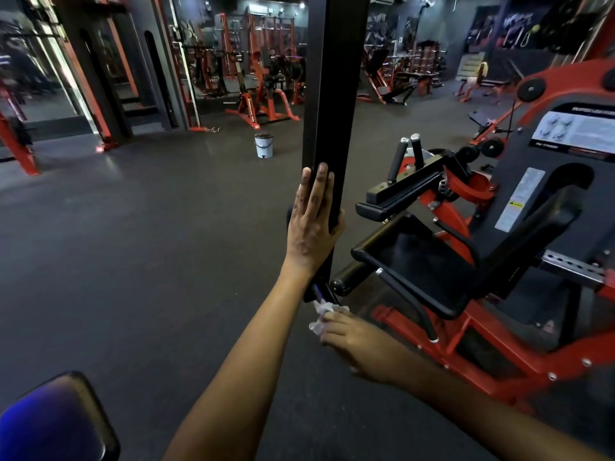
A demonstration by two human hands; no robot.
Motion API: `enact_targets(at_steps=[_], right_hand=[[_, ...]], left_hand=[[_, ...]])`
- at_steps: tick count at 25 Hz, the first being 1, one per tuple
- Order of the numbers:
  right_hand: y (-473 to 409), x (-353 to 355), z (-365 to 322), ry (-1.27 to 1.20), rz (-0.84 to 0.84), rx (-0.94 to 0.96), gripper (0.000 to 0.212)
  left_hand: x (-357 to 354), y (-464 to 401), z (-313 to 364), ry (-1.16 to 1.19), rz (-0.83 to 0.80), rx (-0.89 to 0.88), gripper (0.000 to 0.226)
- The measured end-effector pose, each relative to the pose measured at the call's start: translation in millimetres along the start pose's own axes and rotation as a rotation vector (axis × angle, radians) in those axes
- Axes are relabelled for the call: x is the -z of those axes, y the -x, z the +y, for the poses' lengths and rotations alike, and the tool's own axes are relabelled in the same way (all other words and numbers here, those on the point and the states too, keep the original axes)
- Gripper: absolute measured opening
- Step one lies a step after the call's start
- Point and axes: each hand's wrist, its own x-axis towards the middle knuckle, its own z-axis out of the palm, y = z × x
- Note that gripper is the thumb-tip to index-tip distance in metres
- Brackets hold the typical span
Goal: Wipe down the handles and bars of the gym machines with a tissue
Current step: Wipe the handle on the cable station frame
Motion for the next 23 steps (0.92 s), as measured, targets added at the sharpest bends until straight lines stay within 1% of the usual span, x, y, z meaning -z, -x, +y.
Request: enact_targets(at_steps=[1, 3, 4, 5, 6, 7, 8, 9, 10, 11, 12, 13, 14, 15, 16, 17, 18, 19, 20, 21, 23], right_hand=[[-6, 1, 2, -0.018, 0.016, -0.081, 0.048], [-39, 3, 1, -0.026, -0.020, -0.322, 0.039], [-53, 3, -4, 0.013, -0.094, -0.398, 0.036], [-57, -2, -7, 0.089, -0.113, -0.375, 0.035], [-51, -6, -7, 0.133, -0.080, -0.292, 0.036], [-37, -11, -3, 0.103, 0.049, -0.176, 0.038], [-22, -9, -6, -0.054, 0.205, -0.141, 0.040], [-9, -9, -7, -0.267, 0.370, -0.203, 0.041], [-5, -12, -6, -0.444, 0.533, -0.347, 0.039], [-7, -12, -3, -0.625, 0.643, -0.514, 0.032], [-17, -10, 1, -0.834, 0.700, -0.692, 0.022], [-31, -9, 6, -0.960, 0.697, -0.877, 0.010], [-43, -12, 13, -1.115, 0.619, -1.019, 0.010], [-52, -9, 20, -1.351, 0.507, -1.129, 0.022], [-59, -9, 27, -1.686, 0.367, -1.173, 0.030], [-57, -9, 29, -1.969, 0.201, -1.161, 0.033], [-52, -10, 28, -2.177, 0.075, -1.040, 0.034], [-45, -13, 28, -2.224, 0.008, -0.952, 0.035], [-39, -16, 28, -2.204, 0.004, -0.883, 0.034], [-38, -15, 29, -2.202, -0.004, -0.854, 0.033], [-47, -17, 33, -2.284, 0.116, -0.884, 0.036]], left_hand=[[-2, 1, 1, 0.003, 0.005, -0.001, 0.096], [-4, -1, 4, 0.002, -0.008, 0.009, 0.095], [-4, 0, 4, -0.003, -0.008, 0.015, 0.096], [-4, -1, 3, -0.006, -0.013, 0.009, 0.096], [-4, -1, 2, -0.013, -0.015, 0.001, 0.096], [-4, -1, 1, -0.013, -0.016, -0.002, 0.095], [-4, -1, 1, -0.014, -0.016, -0.001, 0.095], [-4, -1, 1, -0.006, -0.010, 0.002, 0.094], [-5, -1, 2, -0.007, -0.004, 0.010, 0.094], [-6, -1, 3, -0.006, 0.004, 0.009, 0.094], [-7, 0, 3, -0.006, 0.008, 0.008, 0.094], [-7, 0, 3, -0.002, 0.009, 0.008, 0.094], [-8, 1, 3, -0.002, 0.011, 0.008, 0.094], [-8, 1, 3, 0.001, 0.014, 0.009, 0.094], [-7, 1, 3, 0.004, 0.014, 0.013, 0.094], [-7, 1, 3, 0.004, 0.014, 0.018, 0.093], [-7, 2, 3, -0.003, 0.017, 0.019, 0.093], [-6, 2, 2, -0.009, 0.021, 0.018, 0.093], [-6, 3, 1, -0.011, 0.023, 0.014, 0.093], [-5, 2, 0, -0.008, 0.023, 0.009, 0.092], [-5, 2, 0, -0.001, 0.017, 0.009, 0.091]])
